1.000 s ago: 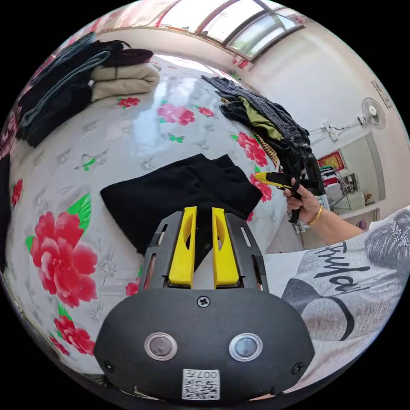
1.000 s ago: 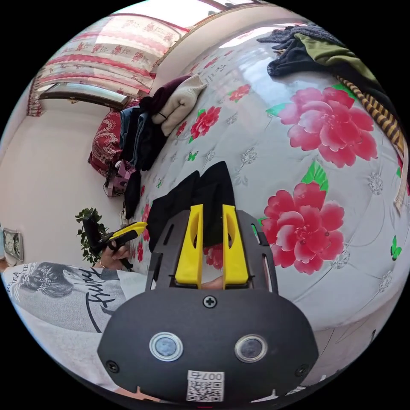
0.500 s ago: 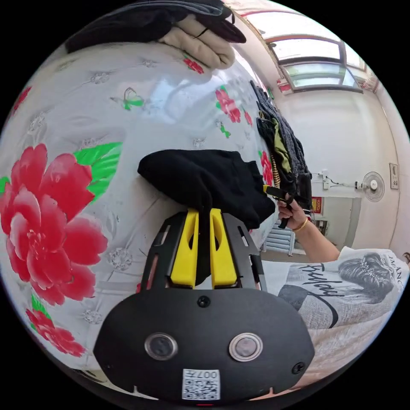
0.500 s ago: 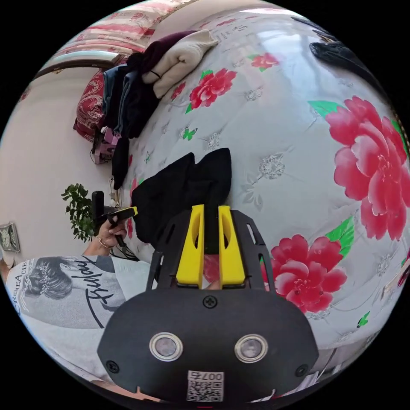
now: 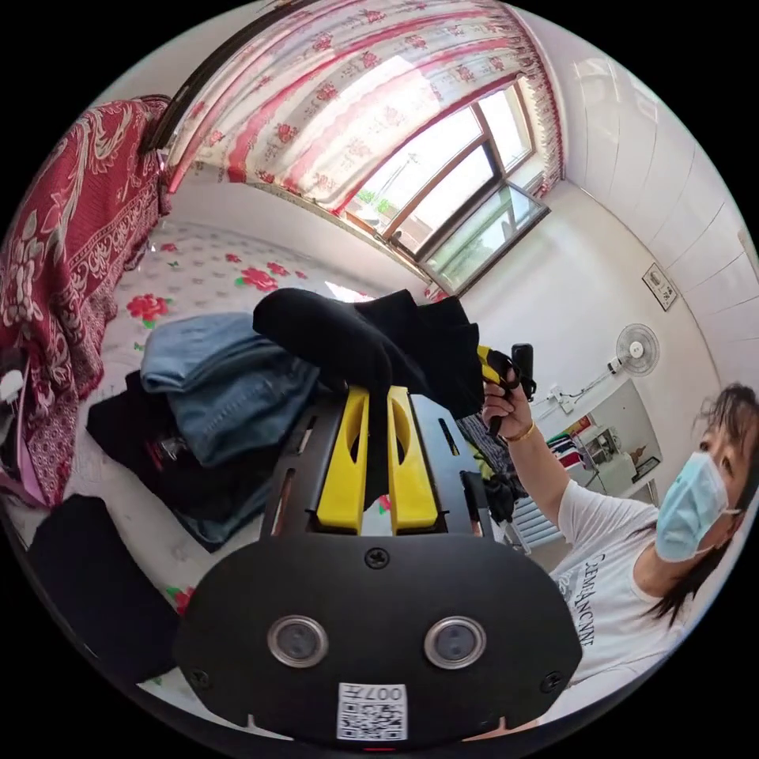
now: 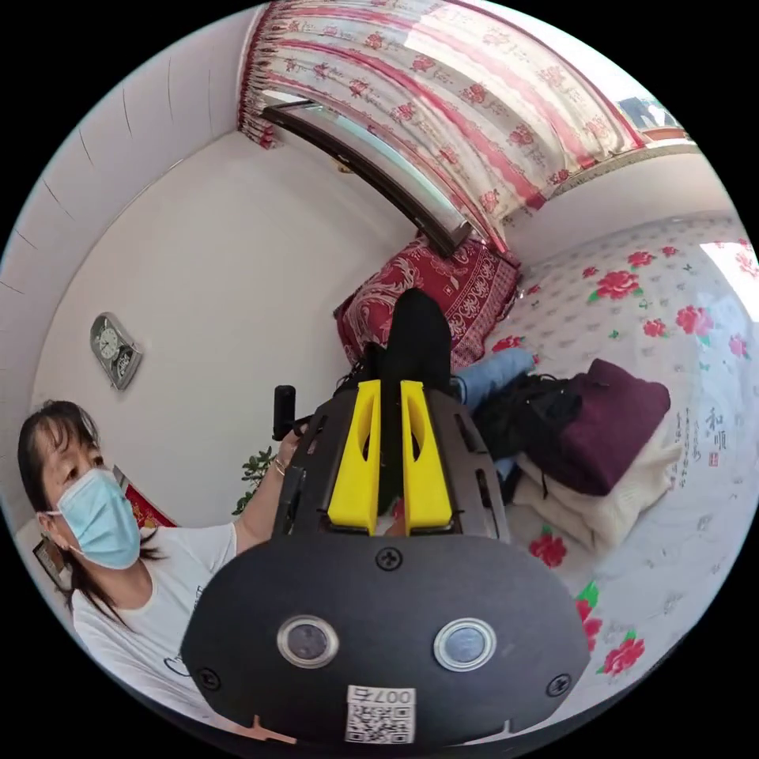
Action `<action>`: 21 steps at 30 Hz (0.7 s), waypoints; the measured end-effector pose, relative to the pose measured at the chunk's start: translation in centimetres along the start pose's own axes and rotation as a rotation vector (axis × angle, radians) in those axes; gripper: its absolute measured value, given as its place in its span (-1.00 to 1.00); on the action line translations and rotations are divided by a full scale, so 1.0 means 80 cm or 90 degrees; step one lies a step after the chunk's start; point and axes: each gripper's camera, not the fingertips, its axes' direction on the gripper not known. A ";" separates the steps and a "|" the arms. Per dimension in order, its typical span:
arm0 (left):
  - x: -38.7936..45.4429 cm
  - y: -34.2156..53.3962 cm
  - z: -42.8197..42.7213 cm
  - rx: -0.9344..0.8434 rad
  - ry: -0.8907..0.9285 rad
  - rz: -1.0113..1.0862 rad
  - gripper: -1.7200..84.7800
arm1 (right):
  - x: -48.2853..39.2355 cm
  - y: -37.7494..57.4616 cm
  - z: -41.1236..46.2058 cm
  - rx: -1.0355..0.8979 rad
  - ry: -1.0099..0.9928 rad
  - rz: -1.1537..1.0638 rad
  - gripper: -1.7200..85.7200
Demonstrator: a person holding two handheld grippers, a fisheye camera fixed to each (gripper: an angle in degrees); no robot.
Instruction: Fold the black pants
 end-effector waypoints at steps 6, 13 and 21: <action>-0.132 -0.055 0.073 -0.112 -0.155 -0.134 -0.88 | 0.128 -0.073 0.126 -0.040 0.081 0.156 -0.90; -0.182 0.039 0.200 -0.093 -0.253 -0.152 -0.87 | 0.253 0.037 0.185 -0.070 0.200 0.252 -0.88; -0.081 0.130 0.146 0.037 -0.327 -0.099 -0.77 | 0.179 0.114 0.069 -0.047 0.279 0.174 -0.86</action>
